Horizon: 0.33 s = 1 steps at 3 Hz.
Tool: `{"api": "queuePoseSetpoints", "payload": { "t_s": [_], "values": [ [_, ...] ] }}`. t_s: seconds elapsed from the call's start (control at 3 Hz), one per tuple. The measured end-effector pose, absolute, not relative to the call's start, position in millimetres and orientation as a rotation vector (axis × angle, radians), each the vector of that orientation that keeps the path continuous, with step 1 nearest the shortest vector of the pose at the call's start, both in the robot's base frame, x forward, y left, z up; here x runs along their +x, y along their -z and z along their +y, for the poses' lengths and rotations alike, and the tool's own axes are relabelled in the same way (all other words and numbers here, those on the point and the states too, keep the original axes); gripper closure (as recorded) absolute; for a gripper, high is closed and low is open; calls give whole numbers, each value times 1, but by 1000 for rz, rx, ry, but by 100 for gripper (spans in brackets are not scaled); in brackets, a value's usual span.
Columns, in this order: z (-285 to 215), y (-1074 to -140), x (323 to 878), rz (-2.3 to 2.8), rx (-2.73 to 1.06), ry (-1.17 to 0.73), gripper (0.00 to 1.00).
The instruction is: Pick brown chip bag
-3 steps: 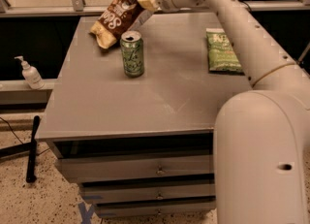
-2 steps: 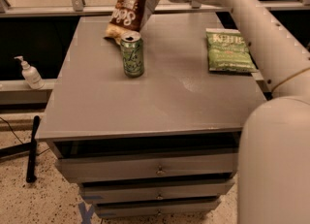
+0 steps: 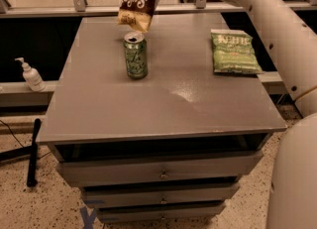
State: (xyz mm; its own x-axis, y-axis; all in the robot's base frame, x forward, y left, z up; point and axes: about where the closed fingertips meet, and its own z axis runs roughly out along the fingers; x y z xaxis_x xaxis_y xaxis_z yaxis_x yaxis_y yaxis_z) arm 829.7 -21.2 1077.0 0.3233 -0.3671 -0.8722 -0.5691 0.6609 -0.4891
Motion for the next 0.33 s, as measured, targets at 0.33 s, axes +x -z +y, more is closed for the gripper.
{"api": "queuePoseSetpoints", "payload": {
  "t_s": [0.33],
  "values": [
    [-22,-1099,836,1272,-857,-119,100]
  ]
}}
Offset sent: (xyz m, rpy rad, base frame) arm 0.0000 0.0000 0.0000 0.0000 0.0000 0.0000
